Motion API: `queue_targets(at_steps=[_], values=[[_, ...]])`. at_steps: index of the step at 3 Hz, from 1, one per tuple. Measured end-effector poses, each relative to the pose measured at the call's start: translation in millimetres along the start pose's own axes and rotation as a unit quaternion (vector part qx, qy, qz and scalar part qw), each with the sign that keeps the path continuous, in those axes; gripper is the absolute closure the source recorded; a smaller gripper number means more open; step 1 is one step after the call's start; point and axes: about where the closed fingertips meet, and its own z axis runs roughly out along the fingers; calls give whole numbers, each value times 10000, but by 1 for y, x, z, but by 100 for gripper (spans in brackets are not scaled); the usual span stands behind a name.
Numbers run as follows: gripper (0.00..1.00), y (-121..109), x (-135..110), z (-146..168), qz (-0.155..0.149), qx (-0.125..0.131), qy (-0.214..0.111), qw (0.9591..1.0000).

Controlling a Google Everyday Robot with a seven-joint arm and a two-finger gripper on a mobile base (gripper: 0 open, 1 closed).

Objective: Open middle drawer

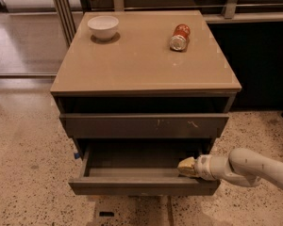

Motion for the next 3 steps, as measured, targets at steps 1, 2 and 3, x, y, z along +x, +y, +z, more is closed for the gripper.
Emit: queue_targets(at_steps=[1, 2, 3], values=[[100, -11, 26, 0, 214, -238, 124, 9994], [100, -11, 25, 0, 215, -238, 125, 9994], [100, -19, 54, -1, 400, -539, 217, 9975]])
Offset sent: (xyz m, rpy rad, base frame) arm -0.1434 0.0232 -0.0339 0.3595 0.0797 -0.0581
